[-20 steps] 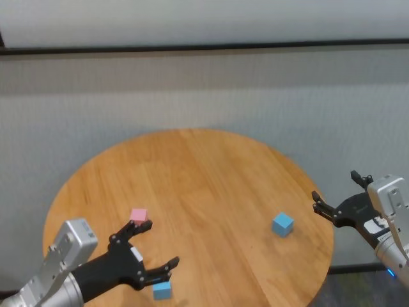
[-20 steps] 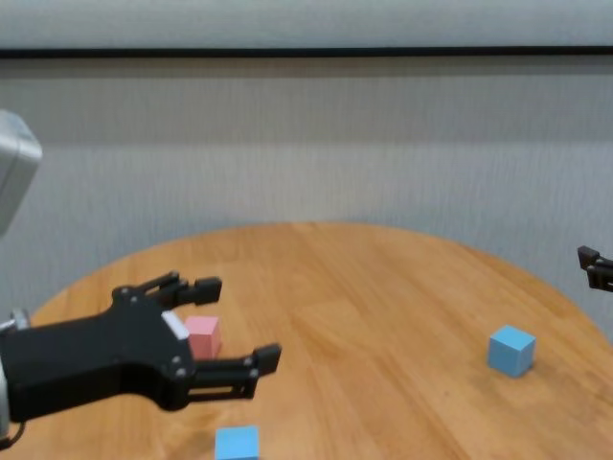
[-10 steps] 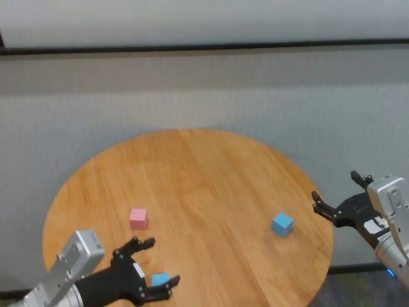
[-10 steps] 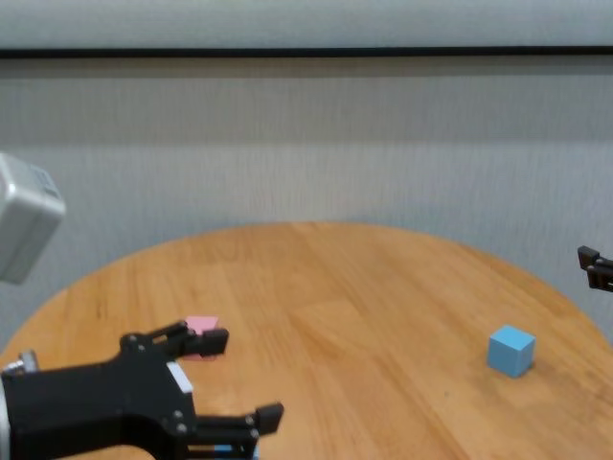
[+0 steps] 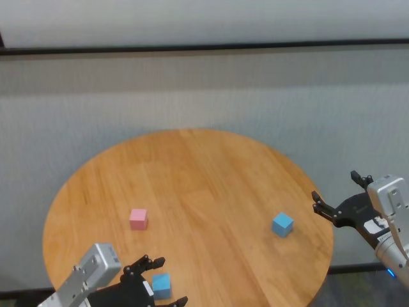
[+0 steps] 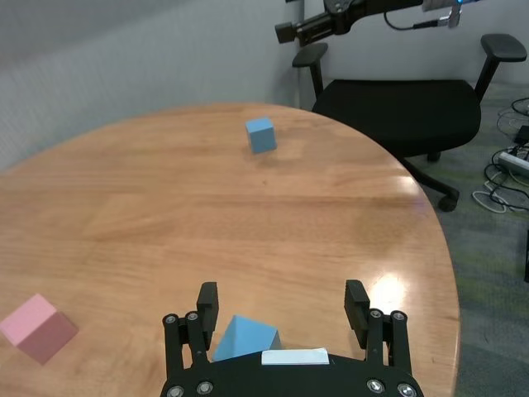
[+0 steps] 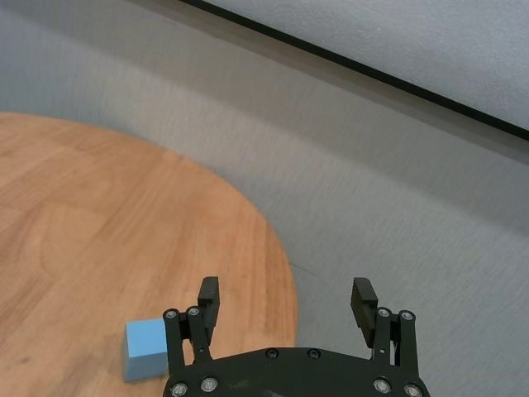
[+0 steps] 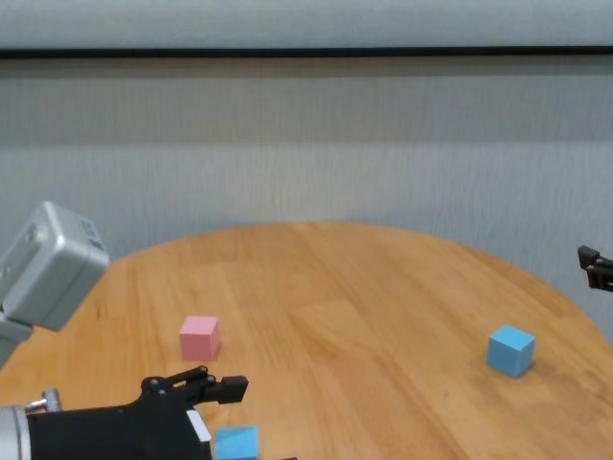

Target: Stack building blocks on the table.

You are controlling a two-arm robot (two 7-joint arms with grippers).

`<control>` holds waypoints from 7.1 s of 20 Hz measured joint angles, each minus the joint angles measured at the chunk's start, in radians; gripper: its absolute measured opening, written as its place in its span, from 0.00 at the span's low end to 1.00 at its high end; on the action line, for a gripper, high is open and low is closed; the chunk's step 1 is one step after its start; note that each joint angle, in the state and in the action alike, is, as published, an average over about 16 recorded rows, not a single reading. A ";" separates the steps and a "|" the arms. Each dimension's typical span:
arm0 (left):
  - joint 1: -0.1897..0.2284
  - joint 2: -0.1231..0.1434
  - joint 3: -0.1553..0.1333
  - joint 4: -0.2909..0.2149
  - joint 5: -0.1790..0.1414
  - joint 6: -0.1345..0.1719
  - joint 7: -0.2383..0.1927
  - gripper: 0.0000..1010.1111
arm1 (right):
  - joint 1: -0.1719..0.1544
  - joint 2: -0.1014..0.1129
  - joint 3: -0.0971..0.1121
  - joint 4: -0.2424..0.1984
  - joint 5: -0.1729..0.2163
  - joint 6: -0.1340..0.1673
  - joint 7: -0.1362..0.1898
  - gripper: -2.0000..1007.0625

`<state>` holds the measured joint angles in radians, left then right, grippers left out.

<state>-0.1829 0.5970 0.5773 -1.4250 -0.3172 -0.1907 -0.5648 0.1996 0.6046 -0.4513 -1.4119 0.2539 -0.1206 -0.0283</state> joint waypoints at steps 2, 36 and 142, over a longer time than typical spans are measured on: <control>-0.002 -0.006 0.001 0.008 0.007 0.005 -0.003 0.99 | 0.000 0.000 0.000 0.000 0.000 0.000 0.000 1.00; -0.033 -0.073 -0.017 0.093 0.179 0.025 0.006 0.98 | 0.000 0.000 0.000 0.000 0.000 0.000 0.000 1.00; -0.476 -0.514 -0.086 0.771 0.251 0.097 0.075 0.58 | 0.000 0.000 0.000 0.000 0.000 0.000 0.000 1.00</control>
<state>-0.6592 0.0829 0.4917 -0.6538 -0.0658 -0.0935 -0.4895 0.1996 0.6046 -0.4513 -1.4119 0.2538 -0.1206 -0.0283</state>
